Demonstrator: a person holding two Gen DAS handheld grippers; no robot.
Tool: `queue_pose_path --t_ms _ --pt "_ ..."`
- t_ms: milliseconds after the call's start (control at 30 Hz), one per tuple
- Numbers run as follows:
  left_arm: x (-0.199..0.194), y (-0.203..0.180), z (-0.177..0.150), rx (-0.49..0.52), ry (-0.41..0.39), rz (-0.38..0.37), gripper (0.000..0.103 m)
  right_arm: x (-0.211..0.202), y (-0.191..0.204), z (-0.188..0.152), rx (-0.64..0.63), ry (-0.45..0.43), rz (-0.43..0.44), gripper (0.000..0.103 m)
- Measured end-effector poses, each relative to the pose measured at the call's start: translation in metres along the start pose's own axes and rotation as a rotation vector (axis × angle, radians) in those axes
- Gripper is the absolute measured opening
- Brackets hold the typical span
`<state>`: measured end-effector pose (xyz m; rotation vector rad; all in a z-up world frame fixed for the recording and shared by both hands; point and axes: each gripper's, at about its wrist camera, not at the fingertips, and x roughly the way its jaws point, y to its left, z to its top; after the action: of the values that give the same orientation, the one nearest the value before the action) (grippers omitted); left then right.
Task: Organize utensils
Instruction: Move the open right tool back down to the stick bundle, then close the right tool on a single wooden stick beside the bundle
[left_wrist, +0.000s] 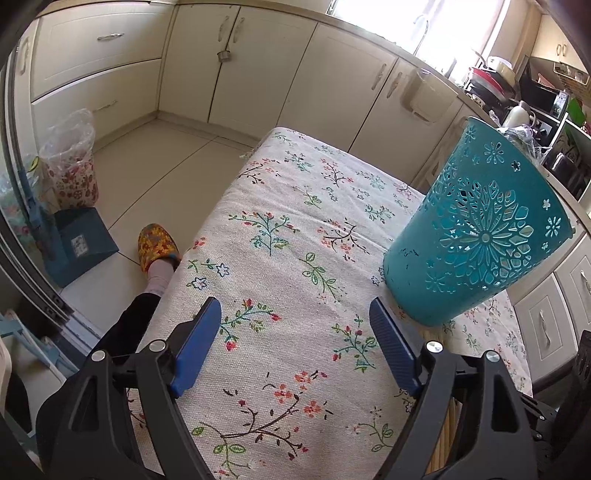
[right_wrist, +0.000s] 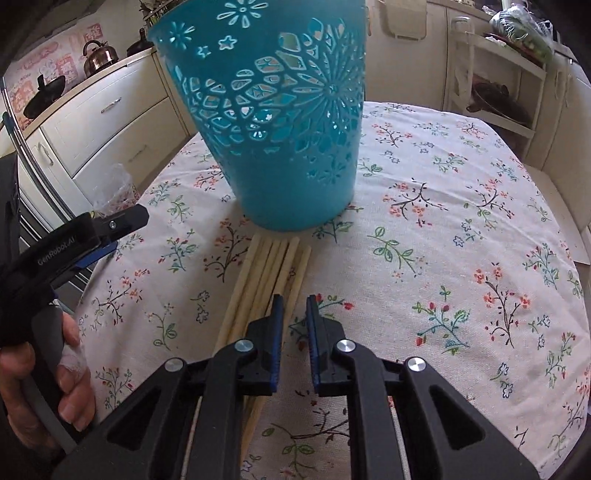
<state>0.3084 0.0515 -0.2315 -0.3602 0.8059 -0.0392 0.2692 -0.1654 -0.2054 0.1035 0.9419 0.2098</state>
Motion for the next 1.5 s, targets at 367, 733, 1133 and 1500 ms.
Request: queue_pose_path --t_ms 367,733,1133,1500 --pt "0.003 -0.007 0.0 0.029 0.009 0.024 0.079 -0.001 0.0 -0.004 -0.03 -0.027 0.008 0.013" --pt "0.001 -0.018 -0.004 0.084 0.013 0.049 0.084 -0.01 -0.017 -0.012 0.011 -0.052 -0.054 0.007" --pt "0.001 -0.024 -0.007 0.131 0.021 0.048 0.085 -0.01 -0.018 -0.016 0.014 -0.076 -0.059 0.007" --pt "-0.002 -0.028 -0.009 0.163 0.01 0.053 0.086 -0.01 -0.017 -0.017 0.006 -0.077 -0.068 0.007"
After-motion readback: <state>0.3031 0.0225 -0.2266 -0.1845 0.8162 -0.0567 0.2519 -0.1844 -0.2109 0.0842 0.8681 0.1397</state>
